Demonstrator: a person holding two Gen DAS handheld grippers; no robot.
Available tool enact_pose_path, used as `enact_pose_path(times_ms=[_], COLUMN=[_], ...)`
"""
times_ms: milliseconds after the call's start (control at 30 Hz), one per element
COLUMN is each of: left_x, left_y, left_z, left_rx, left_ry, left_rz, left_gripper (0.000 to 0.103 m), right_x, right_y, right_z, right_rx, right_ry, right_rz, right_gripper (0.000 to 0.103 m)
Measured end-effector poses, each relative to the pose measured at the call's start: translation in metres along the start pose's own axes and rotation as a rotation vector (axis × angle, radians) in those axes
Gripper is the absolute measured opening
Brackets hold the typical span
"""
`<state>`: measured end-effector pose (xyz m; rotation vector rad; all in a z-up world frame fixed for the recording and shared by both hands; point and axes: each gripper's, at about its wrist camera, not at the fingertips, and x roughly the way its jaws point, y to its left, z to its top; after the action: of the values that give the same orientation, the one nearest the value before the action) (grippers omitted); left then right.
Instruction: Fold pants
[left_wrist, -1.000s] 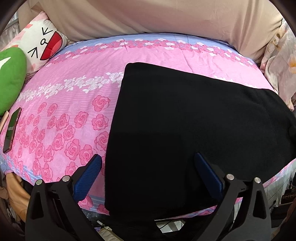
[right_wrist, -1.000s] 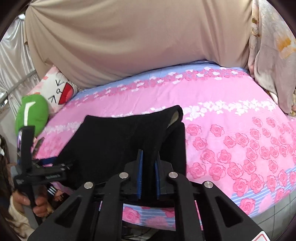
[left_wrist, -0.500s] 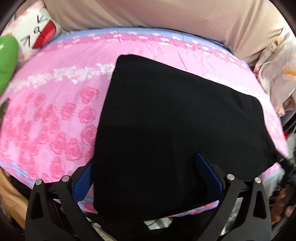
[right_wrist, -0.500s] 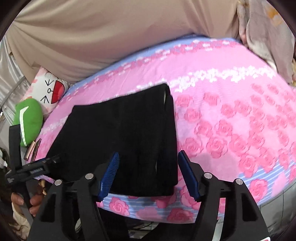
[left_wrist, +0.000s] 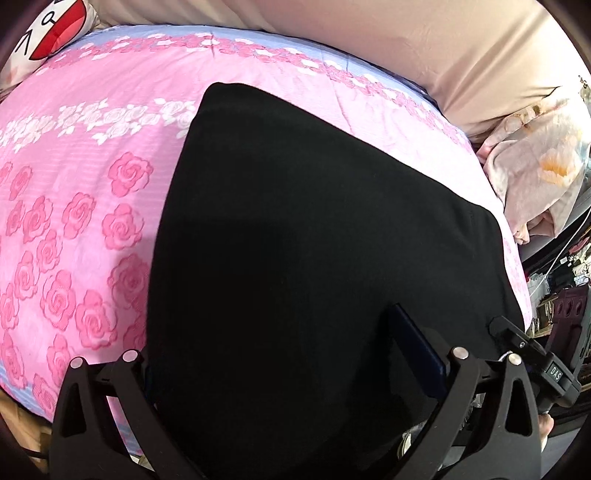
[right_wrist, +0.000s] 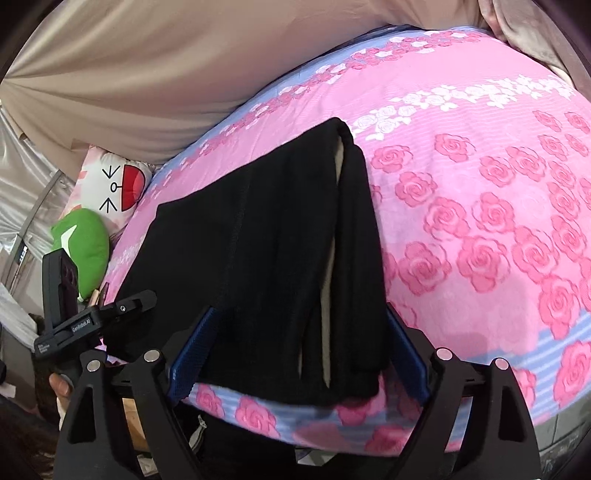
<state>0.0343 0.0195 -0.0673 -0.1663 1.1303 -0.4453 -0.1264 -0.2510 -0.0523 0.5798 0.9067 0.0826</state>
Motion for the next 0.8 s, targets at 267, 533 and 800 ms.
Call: enact_pose_path(times_ms=[267, 533, 800], left_x=[0.002, -0.016, 0.006], left_y=[-0.007, -0.008, -0.003], left_z=[0.008, 0.009, 0.016], left_rx=[0.006, 0.024, -0.006], left_ry=[-0.023, -0.046, -0.003], left_rz=[0.034, 0.053, 0.031], left_gripper=[0.080, 0.043, 0.083], right_x=[0.006, 0.000, 0.010], right_y=[-0.004, 0.008, -0.006], right_z=[0.008, 0.009, 0.010], right_rx=[0.043, -0.003, 0.052], right_ry=[-0.032, -0.046, -0.007], right_rz=[0.039, 0.011, 0.058], right_gripper=[0.047, 0.039, 0.053])
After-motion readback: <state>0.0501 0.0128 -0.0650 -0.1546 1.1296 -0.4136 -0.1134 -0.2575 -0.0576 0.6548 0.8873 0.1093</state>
